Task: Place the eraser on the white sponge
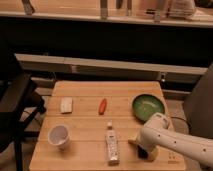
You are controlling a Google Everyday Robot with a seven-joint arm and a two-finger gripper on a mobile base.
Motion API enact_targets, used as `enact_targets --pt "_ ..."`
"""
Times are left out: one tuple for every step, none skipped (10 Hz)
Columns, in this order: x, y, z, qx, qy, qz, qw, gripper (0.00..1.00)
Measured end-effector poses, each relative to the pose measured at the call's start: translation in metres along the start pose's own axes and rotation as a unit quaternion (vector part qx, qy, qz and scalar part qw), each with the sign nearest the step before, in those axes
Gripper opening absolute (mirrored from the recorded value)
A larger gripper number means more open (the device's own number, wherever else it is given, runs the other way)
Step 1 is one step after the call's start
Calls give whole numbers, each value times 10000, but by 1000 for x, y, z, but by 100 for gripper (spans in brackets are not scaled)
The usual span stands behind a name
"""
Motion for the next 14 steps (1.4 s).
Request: enact_targets --pt "0 0 0 -1 -1 -2 10000 80" --pt "-1 1 4 -6 -14 -4 10000 80" --pt "-1 2 2 -7 -17 -7 10000 80" --pt "-2 2 0 -7 -20 -11 10000 80" --pt "-2 2 0 -9 -21 -11 10000 80" --pt "-2 2 0 -11 -23 -9 10000 80" --pt "-2 2 0 -11 -22 -10 10000 80" --pt "-2 3 4 -12 -38 -7 10000 80" --pt "-3 4 3 -20 -39 -12 10000 80" --pt "-3 4 1 -13 -44 -16 10000 80" --pt "-3 4 0 -9 -44 -17 10000 80" --pt "-3 4 0 -11 -45 -17 10000 80" --pt "-3 4 2 -13 -56 -16 10000 80" --pt "-4 5 4 -21 -66 -17 10000 80"
